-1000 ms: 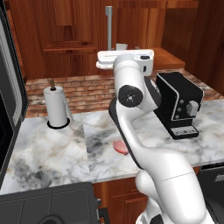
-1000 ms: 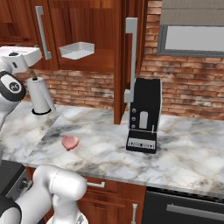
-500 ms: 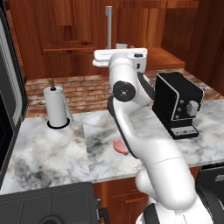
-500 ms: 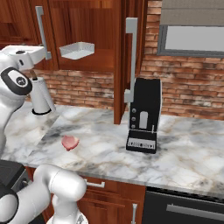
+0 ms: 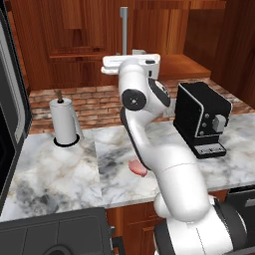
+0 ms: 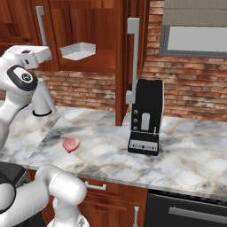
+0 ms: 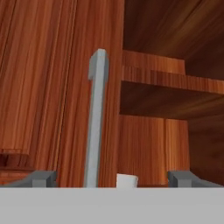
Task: Retrieve the tupperware from the cabinet, then place the raw meat into the tupperware to avoid contamination.
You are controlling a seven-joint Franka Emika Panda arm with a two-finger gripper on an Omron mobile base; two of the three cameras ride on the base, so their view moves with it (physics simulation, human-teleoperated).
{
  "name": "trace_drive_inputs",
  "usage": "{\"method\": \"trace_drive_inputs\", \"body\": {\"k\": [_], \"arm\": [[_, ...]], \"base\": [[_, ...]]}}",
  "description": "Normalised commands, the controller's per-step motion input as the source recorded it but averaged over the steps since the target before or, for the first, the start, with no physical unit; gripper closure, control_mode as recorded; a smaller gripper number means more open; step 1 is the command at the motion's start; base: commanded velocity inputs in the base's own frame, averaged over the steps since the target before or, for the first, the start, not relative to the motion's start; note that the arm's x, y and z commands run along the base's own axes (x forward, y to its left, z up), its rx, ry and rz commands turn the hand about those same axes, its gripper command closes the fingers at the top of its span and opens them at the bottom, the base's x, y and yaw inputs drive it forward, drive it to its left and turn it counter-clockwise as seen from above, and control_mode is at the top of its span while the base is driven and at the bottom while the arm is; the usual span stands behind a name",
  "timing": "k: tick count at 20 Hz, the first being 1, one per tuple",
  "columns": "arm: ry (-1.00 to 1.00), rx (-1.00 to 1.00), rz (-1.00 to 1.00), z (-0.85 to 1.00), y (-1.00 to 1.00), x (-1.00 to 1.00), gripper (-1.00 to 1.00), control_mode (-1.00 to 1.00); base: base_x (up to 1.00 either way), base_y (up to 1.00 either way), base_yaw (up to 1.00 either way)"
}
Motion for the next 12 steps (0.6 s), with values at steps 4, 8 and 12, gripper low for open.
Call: {"method": "trace_drive_inputs", "body": {"k": [4, 8, 12], "arm": [[0.0, 0.0, 0.0, -0.06, 0.05, 0.36, -1.0, -1.0], [0.0, 0.0, 0.0, -0.05, 0.05, 0.35, -1.0, -1.0], [0.0, 0.0, 0.0, -0.06, 0.07, 0.34, -1.0, -1.0]], "base": [[0.0, 0.0, 0.0], [0.0, 0.0, 0.0], [0.0, 0.0, 0.0]]}}
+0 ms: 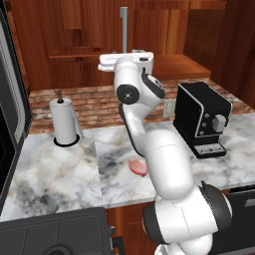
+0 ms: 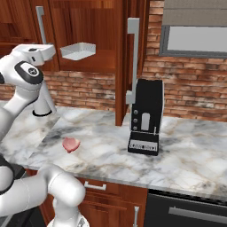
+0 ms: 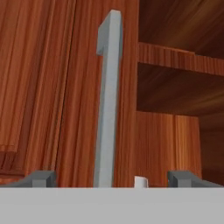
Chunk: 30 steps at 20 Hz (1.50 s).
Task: Retrieve the tupperware from the cabinet, then place the raw meat into the tupperware to avoid contamination.
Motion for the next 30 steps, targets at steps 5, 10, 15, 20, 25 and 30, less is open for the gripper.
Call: {"method": "trace_drive_inputs", "body": {"k": [5, 10, 15, 20, 25, 30], "arm": [[0.0, 0.0, 0.0, -0.07, 0.09, 0.32, -1.0, -1.0], [0.0, 0.0, 0.0, -0.08, 0.13, 0.32, -1.0, -1.0], [0.0, 0.0, 0.0, -0.06, 0.11, 0.33, -1.0, -1.0], [0.0, 0.0, 0.0, -0.05, 0.05, 0.34, -1.0, -1.0], [0.0, 0.0, 0.0, -0.03, 0.0, 0.35, -1.0, -1.0], [0.0, 0.0, 0.0, -0.02, -0.02, 0.37, -1.0, -1.0]], "base": [[0.0, 0.0, 0.0], [0.0, 0.0, 0.0], [0.0, 0.0, 0.0], [0.0, 0.0, 0.0], [0.0, 0.0, 0.0], [0.0, 0.0, 0.0]]}}
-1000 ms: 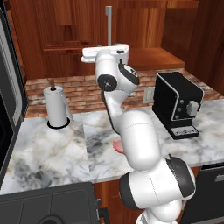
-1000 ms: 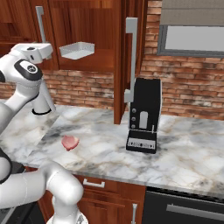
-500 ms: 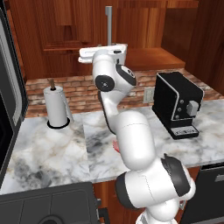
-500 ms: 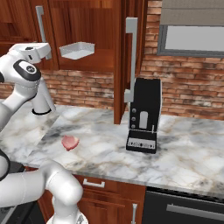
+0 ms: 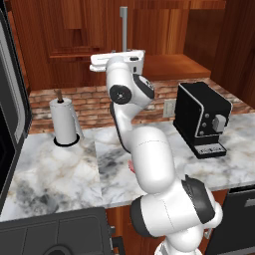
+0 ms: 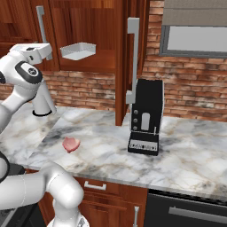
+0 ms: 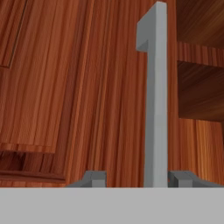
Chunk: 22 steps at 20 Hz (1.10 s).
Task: Retrieve the tupperware from the cabinet, then place the raw meat into the tupperware to avoid contamination.
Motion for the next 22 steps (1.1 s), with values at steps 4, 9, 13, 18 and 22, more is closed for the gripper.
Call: {"method": "trace_drive_inputs", "body": {"k": [4, 9, 13, 18, 22], "arm": [[0.0, 0.0, 0.0, -0.04, -0.17, 0.37, -1.0, -1.0], [0.02, 0.0, 0.0, -0.04, -0.26, 0.37, -1.0, -1.0], [0.03, 0.0, 0.0, -0.04, -0.35, 0.32, -1.0, -1.0], [0.03, 0.0, 0.0, -0.06, -0.35, 0.29, -1.0, -1.0], [0.03, 0.0, 0.01, -0.08, -0.27, 0.27, -1.0, -1.0]], "base": [[0.0, 0.0, 0.0], [0.0, 0.0, 0.0], [0.0, 0.0, 0.0], [0.0, 0.0, 0.0], [0.0, 0.0, 0.0]]}}
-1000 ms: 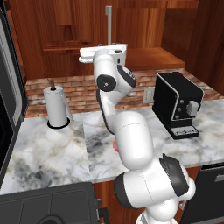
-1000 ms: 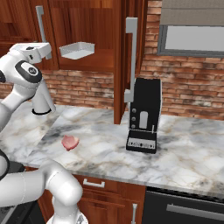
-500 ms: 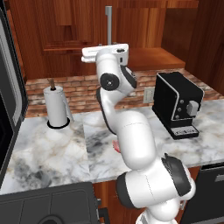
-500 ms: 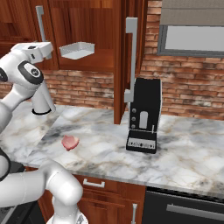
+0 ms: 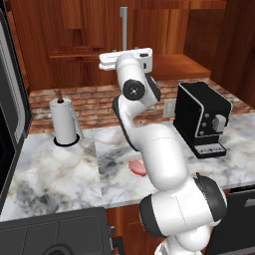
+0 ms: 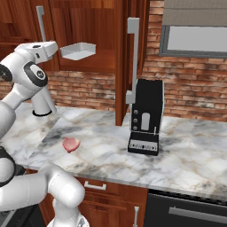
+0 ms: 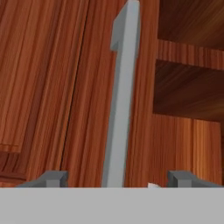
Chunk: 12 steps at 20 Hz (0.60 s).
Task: Retrieve the tupperware from the cabinet, then place the raw meat into the tupperware to avoid contamination.
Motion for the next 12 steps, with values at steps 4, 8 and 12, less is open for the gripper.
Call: {"method": "trace_drive_inputs", "body": {"k": [4, 8, 12], "arm": [[0.04, 0.0, 0.03, -0.14, -0.14, 0.32, -1.0, -1.0], [0.03, 0.0, 0.04, -0.17, -0.03, 0.35, -1.0, -1.0], [0.03, 0.0, 0.03, -0.18, 0.0, 0.35, -1.0, -1.0]], "base": [[0.0, 0.0, 0.0], [0.0, 0.0, 0.0], [0.0, 0.0, 0.0]]}}
